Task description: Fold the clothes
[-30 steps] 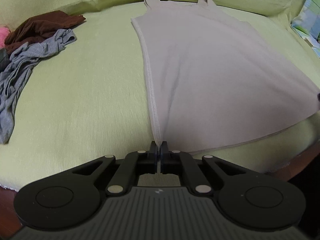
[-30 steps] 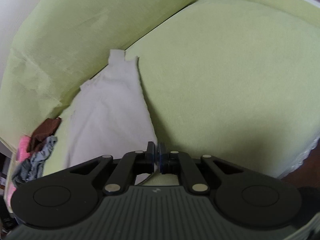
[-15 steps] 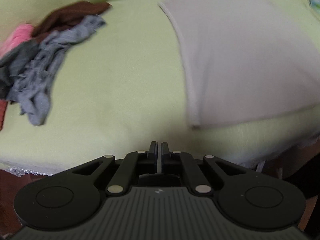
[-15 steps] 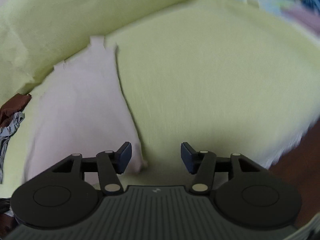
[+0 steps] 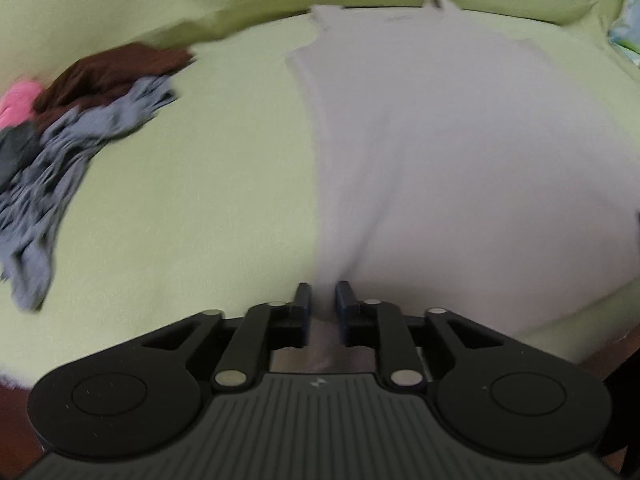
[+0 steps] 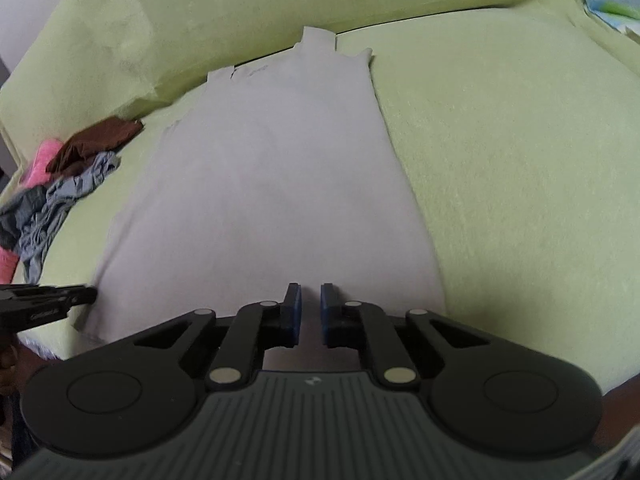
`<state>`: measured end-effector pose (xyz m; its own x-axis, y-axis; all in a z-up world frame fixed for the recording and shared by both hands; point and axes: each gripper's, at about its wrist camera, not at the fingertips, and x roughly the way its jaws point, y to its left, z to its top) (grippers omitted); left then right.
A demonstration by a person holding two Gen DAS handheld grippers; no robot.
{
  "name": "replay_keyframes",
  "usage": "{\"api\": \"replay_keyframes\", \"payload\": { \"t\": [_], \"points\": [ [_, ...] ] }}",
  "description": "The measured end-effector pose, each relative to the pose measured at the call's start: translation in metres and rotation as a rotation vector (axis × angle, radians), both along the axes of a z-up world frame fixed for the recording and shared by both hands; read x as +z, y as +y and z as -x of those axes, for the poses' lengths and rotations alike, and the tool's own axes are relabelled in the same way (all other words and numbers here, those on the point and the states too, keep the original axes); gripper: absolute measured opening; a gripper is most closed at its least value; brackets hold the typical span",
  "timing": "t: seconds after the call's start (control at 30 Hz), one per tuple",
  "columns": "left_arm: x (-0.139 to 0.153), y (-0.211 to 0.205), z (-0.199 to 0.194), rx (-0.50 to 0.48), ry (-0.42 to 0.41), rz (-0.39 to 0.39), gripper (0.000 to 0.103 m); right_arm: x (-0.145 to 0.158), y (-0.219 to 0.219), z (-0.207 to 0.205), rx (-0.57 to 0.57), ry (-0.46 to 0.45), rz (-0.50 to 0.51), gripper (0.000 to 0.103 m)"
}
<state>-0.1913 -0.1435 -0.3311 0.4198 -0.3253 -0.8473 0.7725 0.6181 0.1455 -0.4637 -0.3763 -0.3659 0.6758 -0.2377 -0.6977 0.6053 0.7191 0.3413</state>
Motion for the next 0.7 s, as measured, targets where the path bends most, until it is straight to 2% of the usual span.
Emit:
{"api": "replay_keyframes", "payload": {
  "t": [0.03, 0.07, 0.13, 0.2, 0.27, 0.33, 0.47, 0.53, 0.7],
  "points": [
    [0.004, 0.004, -0.002, 0.017, -0.019, -0.007, 0.025, 0.005, -0.001, -0.004, 0.012, -0.018, 0.014, 0.014],
    [0.008, 0.007, -0.004, 0.033, -0.042, -0.011, 0.025, 0.01, -0.002, -0.008, 0.025, -0.035, 0.028, 0.014],
    [0.021, 0.009, -0.012, 0.037, -0.046, 0.047, 0.025, 0.02, -0.005, -0.016, 0.05, -0.07, 0.055, 0.015],
    [0.03, 0.002, -0.018, 0.033, -0.004, 0.115, 0.025, 0.014, -0.007, -0.03, 0.071, -0.038, 0.05, 0.017],
    [0.034, -0.011, -0.024, 0.015, 0.015, 0.145, 0.026, 0.002, -0.007, -0.045, 0.091, 0.012, 0.049, 0.018],
    [0.037, -0.027, -0.034, 0.004, 0.006, 0.149, 0.026, 0.007, -0.002, -0.053, 0.139, 0.019, 0.099, 0.018],
    [0.04, -0.063, -0.076, -0.017, 0.003, 0.159, 0.026, 0.027, -0.02, -0.059, 0.166, -0.017, 0.103, 0.018],
    [0.038, -0.086, -0.092, -0.028, -0.001, 0.158, 0.033, 0.036, -0.033, -0.066, 0.179, -0.028, 0.104, 0.018],
    [0.03, -0.135, -0.134, -0.05, 0.001, 0.179, 0.034, 0.044, -0.064, -0.118, 0.278, -0.026, 0.119, 0.018]
  ]
}}
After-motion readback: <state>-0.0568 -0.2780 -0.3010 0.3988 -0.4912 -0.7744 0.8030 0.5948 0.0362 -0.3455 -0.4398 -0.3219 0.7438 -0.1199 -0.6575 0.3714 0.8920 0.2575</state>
